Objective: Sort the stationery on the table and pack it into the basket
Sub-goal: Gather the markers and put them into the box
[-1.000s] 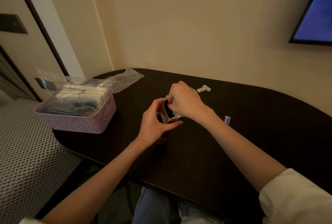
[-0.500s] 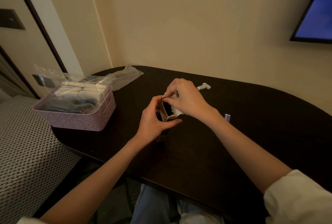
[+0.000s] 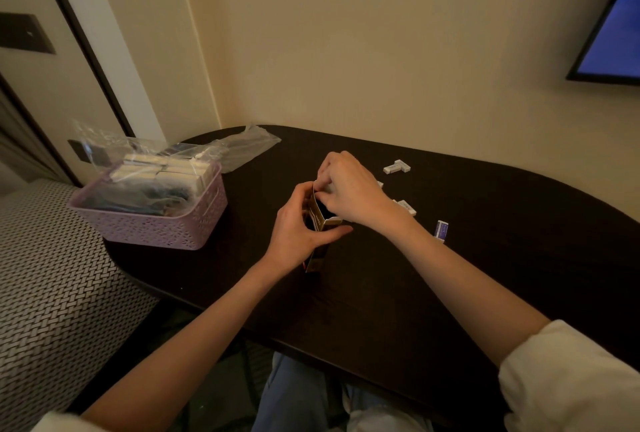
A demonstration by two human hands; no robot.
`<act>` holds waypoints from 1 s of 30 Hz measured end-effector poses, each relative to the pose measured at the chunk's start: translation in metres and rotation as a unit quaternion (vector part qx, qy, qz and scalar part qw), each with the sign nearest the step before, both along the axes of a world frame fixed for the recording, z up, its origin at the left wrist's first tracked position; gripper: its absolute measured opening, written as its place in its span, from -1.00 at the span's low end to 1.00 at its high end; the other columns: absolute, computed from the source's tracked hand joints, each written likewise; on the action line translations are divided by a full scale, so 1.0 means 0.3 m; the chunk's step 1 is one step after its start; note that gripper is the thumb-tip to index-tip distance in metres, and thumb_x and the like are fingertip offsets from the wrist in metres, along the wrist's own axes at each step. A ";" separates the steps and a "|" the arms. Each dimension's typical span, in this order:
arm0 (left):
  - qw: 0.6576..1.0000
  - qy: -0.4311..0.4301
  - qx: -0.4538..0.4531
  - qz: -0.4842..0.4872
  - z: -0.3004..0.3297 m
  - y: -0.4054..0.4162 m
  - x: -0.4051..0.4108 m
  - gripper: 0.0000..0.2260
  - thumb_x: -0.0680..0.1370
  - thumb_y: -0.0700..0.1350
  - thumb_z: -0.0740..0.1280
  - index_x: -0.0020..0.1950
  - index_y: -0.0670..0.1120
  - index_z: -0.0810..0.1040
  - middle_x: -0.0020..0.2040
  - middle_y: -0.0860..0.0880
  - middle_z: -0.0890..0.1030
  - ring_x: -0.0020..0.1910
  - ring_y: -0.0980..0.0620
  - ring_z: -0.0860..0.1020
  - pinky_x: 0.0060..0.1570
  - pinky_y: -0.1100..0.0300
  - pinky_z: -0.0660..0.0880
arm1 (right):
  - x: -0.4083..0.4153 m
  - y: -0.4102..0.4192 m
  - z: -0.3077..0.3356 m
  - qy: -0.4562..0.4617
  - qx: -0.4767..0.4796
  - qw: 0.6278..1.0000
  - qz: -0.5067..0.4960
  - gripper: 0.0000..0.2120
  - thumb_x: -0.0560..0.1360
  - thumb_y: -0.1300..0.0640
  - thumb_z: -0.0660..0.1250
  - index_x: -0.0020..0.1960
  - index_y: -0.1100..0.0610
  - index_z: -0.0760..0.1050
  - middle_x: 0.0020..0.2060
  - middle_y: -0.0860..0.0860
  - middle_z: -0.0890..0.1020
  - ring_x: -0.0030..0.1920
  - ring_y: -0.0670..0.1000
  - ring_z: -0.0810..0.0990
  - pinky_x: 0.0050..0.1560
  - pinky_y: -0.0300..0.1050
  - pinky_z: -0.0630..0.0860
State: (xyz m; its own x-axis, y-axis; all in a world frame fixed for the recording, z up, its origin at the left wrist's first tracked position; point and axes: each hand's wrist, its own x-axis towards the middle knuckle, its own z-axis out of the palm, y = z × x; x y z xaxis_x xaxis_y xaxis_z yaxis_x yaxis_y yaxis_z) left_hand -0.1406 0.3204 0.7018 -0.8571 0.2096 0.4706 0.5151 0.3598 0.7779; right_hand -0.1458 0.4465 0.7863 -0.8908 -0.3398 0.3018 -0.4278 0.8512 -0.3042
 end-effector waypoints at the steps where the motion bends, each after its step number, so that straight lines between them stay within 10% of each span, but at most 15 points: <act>1: 1.000 0.000 0.001 -0.001 -0.002 0.000 -0.001 -0.37 0.33 -0.09 0.58 0.31 -0.03 0.35 0.14 0.20 0.50 0.16 0.34 0.49 0.10 0.48 0.41 | -0.003 -0.003 -0.008 0.008 0.008 1.000 -0.002 -0.88 0.52 0.16 0.36 -0.03 0.11 0.67 0.07 0.01 0.53 0.07 -0.11 0.42 -0.16 -0.29 0.38; 10: 1.000 -0.001 -0.009 0.000 -0.002 0.000 -0.002 -0.35 0.33 -0.06 0.57 0.32 -0.04 0.34 0.14 0.21 0.50 0.17 0.36 0.48 0.09 0.49 0.40 | -0.036 0.001 -0.024 -0.014 0.002 1.000 0.009 -0.88 0.50 0.17 0.38 -0.05 0.10 0.69 -0.01 -0.02 0.60 0.17 -0.06 0.46 0.07 -0.15 0.50; 16: 1.000 -0.008 -0.009 0.002 -0.004 -0.009 -0.001 -0.34 0.34 -0.04 0.57 0.34 -0.06 0.33 0.15 0.22 0.48 0.17 0.38 0.46 0.08 0.50 0.40 | -0.004 0.045 0.036 -0.071 -0.065 0.994 0.056 -0.85 0.53 0.19 0.34 0.03 0.19 0.66 -0.09 -0.07 0.54 -0.10 -0.21 0.43 -0.15 -0.64 0.29; 21: 1.000 -0.019 -0.007 0.012 0.002 -0.002 0.002 -0.28 0.30 0.08 0.56 0.35 0.01 0.30 0.18 0.22 0.46 0.18 0.32 0.46 0.13 0.43 0.43 | -0.014 0.077 0.008 -0.039 -0.228 0.973 -0.013 -0.79 0.49 0.11 0.41 0.12 0.11 0.58 0.01 -0.05 0.59 -0.07 -0.19 0.56 -0.02 -0.28 0.53; 30: 0.999 -0.031 -0.003 0.014 0.021 0.005 -0.009 -0.13 0.24 0.23 0.47 0.44 -0.03 0.22 0.30 0.11 0.43 0.22 0.25 0.44 0.13 0.40 0.42 | -0.022 0.105 -0.043 -0.121 -0.286 0.949 -0.062 -0.62 0.50 0.25 0.38 0.31 0.18 0.49 0.11 0.07 0.64 0.08 -0.07 0.60 0.03 -0.22 0.55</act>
